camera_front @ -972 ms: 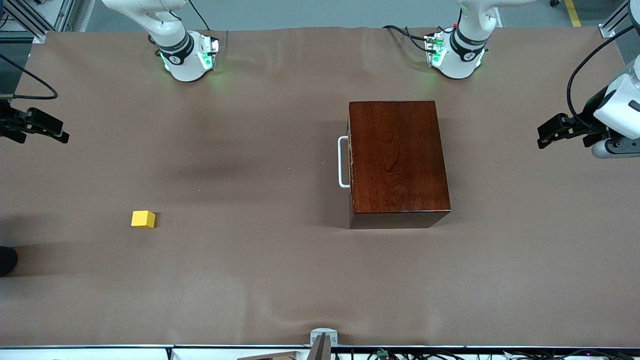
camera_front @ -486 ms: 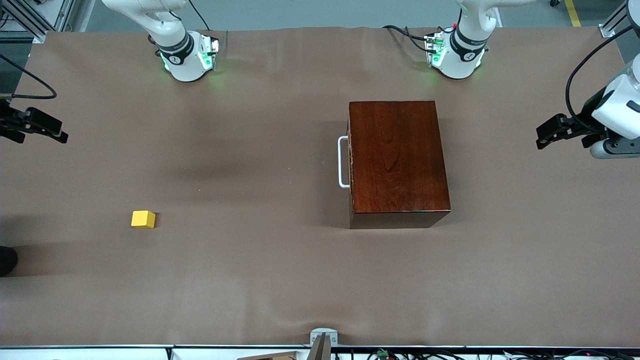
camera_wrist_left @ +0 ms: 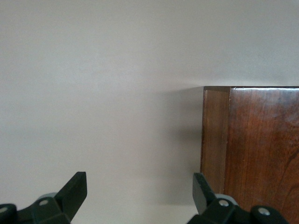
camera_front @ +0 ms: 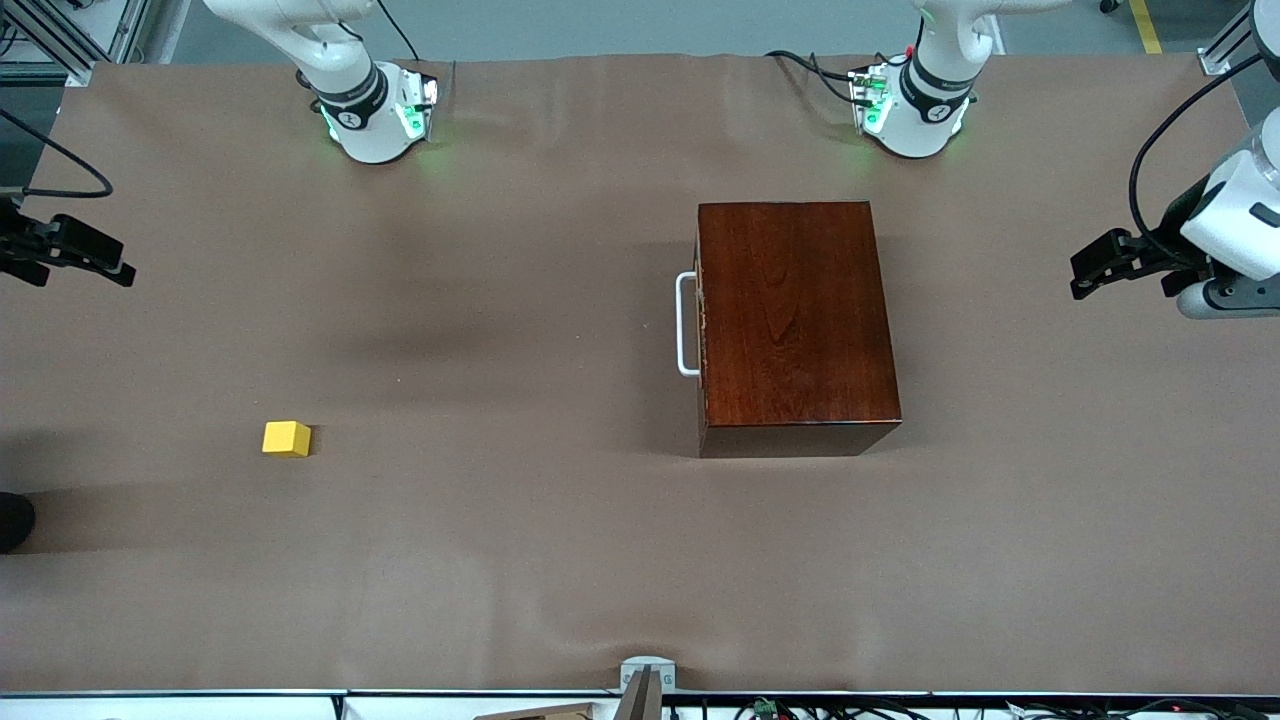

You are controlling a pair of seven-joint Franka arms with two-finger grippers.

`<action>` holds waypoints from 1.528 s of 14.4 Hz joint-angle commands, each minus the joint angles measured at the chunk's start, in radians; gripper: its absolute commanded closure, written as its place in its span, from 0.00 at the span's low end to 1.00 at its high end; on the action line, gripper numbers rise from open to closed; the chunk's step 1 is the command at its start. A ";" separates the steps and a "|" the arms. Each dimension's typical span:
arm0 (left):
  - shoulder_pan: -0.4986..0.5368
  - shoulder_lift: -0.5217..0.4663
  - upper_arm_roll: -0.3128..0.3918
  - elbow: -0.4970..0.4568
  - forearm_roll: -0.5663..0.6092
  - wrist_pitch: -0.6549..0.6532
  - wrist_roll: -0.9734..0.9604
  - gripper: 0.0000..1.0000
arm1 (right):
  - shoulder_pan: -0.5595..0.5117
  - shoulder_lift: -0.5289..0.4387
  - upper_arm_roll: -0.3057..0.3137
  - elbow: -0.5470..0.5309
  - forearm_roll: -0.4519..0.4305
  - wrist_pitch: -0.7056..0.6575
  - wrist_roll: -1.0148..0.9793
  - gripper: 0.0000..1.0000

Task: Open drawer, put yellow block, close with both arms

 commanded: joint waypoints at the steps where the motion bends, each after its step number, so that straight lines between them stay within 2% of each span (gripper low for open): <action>1: 0.005 0.004 -0.005 0.016 0.011 -0.003 -0.001 0.00 | -0.008 0.007 0.004 0.021 -0.016 -0.010 0.014 0.00; 5: -0.005 -0.006 -0.010 0.016 0.002 -0.040 -0.002 0.00 | -0.008 0.007 0.004 0.022 -0.016 -0.010 0.014 0.00; 10: -0.011 0.000 -0.108 0.053 -0.001 -0.051 -0.110 0.00 | -0.010 0.007 0.004 0.022 -0.016 -0.008 0.014 0.00; 12: -0.014 0.007 -0.151 0.082 -0.062 -0.069 -0.133 0.00 | -0.011 0.007 0.004 0.021 -0.016 -0.010 0.014 0.00; 15: -0.038 0.044 -0.238 0.154 -0.131 -0.149 -0.307 0.00 | -0.011 0.007 0.004 0.022 -0.016 -0.010 0.014 0.00; 16: -0.061 0.067 -0.281 0.177 -0.124 -0.172 -0.353 0.00 | -0.011 0.007 0.004 0.022 -0.016 -0.010 0.014 0.00; 18: -0.130 0.118 -0.322 0.229 -0.122 -0.174 -0.453 0.00 | -0.013 0.007 0.002 0.022 -0.016 -0.010 0.014 0.00; 20: -0.243 0.205 -0.319 0.315 -0.121 -0.172 -0.658 0.00 | -0.015 0.009 0.002 0.024 -0.018 -0.008 0.014 0.00; 22: -0.355 0.274 -0.307 0.369 -0.095 -0.160 -0.722 0.00 | -0.016 0.009 0.001 0.032 -0.018 -0.010 0.014 0.00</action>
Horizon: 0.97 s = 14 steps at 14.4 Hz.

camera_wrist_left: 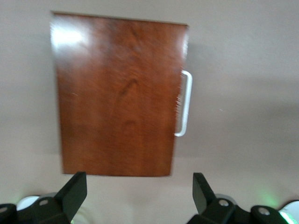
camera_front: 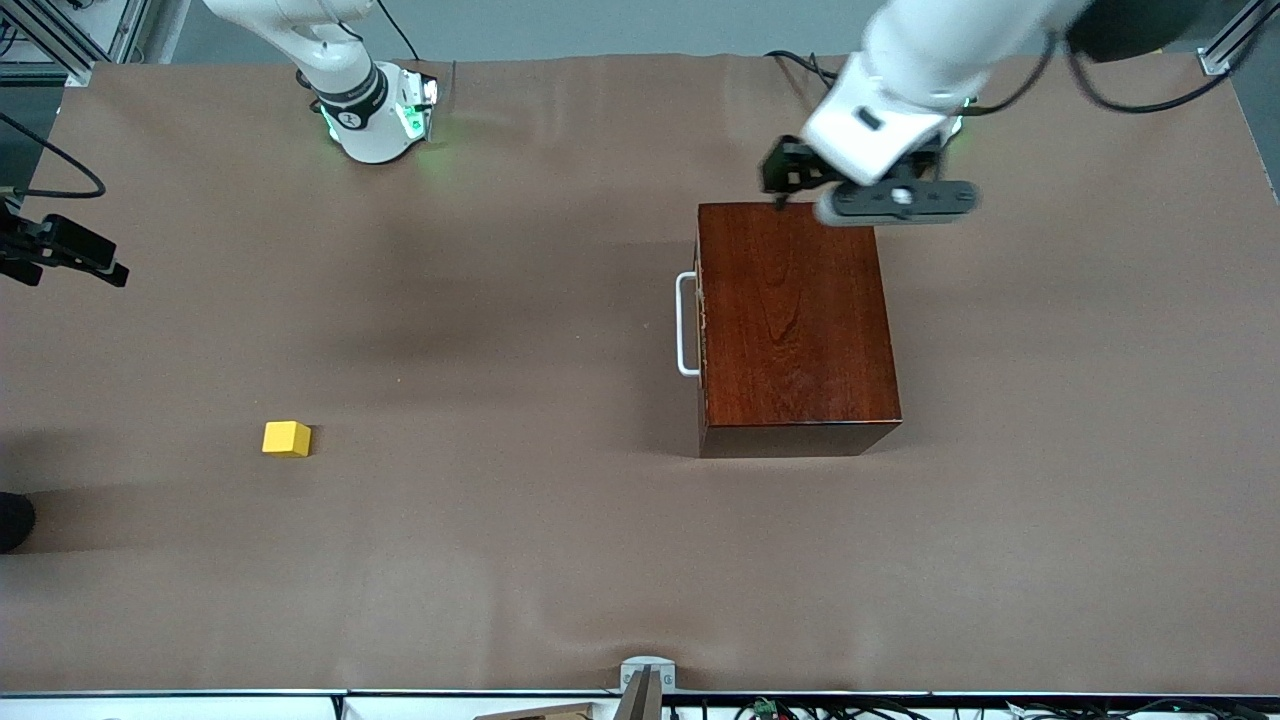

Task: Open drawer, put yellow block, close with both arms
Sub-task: 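Reach the left gripper to the white drawer handle of the wooden box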

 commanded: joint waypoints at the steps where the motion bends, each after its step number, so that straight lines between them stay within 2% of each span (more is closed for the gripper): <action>1: -0.144 0.128 0.014 0.129 0.079 -0.001 -0.081 0.00 | -0.015 0.008 0.007 0.025 -0.015 -0.008 0.014 0.00; 3: -0.247 0.175 0.021 0.134 0.130 0.032 -0.191 0.00 | -0.017 0.009 0.007 0.025 -0.015 -0.008 0.014 0.00; 5: -0.343 0.218 0.078 0.157 0.135 0.042 -0.245 0.00 | -0.018 0.009 0.007 0.025 -0.015 -0.008 0.014 0.00; 6: -0.400 0.233 0.127 0.158 0.135 0.043 -0.253 0.00 | -0.018 0.011 0.007 0.025 -0.015 -0.008 0.014 0.00; 10: -0.662 0.315 0.406 0.160 0.135 0.051 -0.224 0.00 | -0.017 0.011 0.007 0.025 -0.015 -0.008 0.014 0.00; 12: -0.707 0.345 0.460 0.158 0.135 0.089 -0.157 0.00 | -0.017 0.015 0.007 0.027 -0.015 -0.008 0.016 0.00; 14: -0.708 0.373 0.463 0.158 0.135 0.126 -0.117 0.00 | -0.017 0.015 0.007 0.027 -0.015 -0.008 0.016 0.00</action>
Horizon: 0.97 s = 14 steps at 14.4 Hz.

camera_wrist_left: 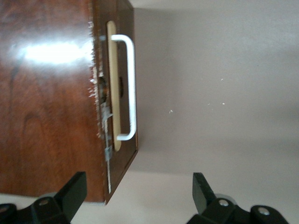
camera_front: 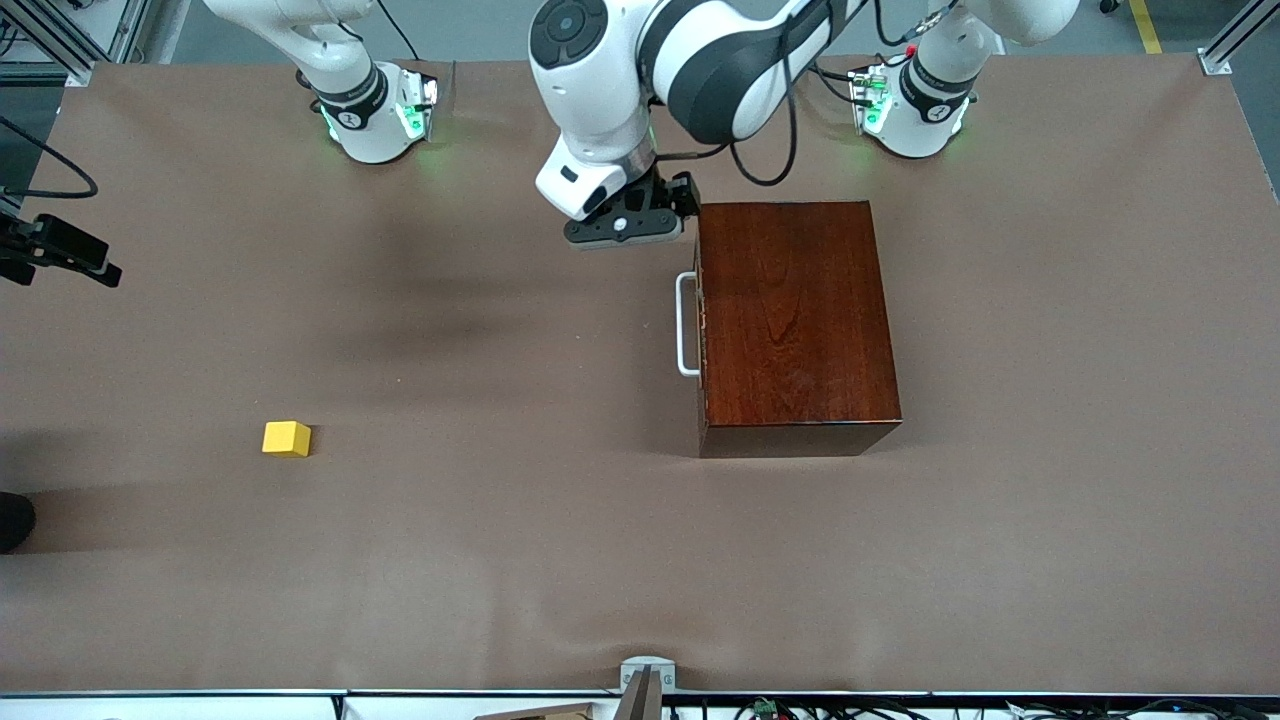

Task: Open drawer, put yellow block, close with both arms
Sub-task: 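Reach the left gripper to the white drawer handle of the wooden box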

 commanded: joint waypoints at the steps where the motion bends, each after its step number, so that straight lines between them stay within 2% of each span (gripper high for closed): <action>1: -0.006 0.053 0.022 0.040 0.018 0.032 0.054 0.00 | -0.014 0.013 0.013 0.023 -0.015 -0.008 0.015 0.00; 7: -0.006 0.134 0.017 0.033 0.067 0.116 0.076 0.00 | -0.015 0.013 0.013 0.023 -0.015 -0.008 0.014 0.00; 14: 0.009 0.186 0.019 0.028 0.078 0.124 0.105 0.00 | -0.014 0.013 0.013 0.029 -0.013 -0.008 0.015 0.00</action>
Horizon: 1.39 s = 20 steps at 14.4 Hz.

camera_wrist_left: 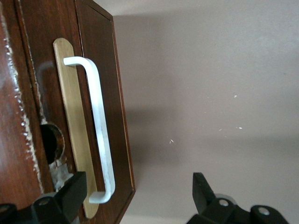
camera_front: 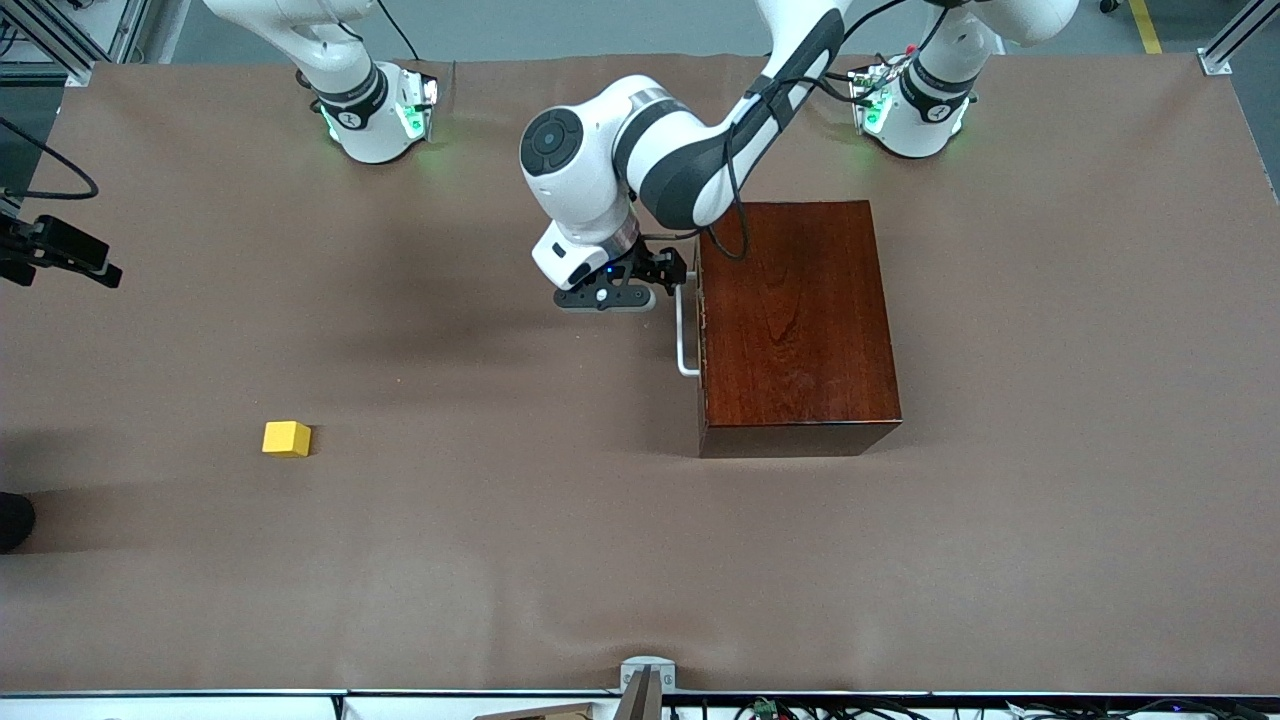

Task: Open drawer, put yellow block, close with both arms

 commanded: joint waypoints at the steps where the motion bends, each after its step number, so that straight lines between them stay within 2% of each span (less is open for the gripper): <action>1: 0.004 0.029 0.005 0.026 0.025 0.000 0.028 0.00 | -0.014 0.012 0.013 0.027 -0.013 -0.009 0.015 0.00; 12: 0.021 0.097 0.014 0.019 0.037 0.015 0.011 0.00 | -0.012 0.015 0.014 0.027 -0.015 -0.009 0.014 0.00; 20: 0.016 0.112 0.011 0.024 0.031 0.121 -0.084 0.00 | -0.006 0.018 0.014 0.028 -0.016 -0.007 0.014 0.00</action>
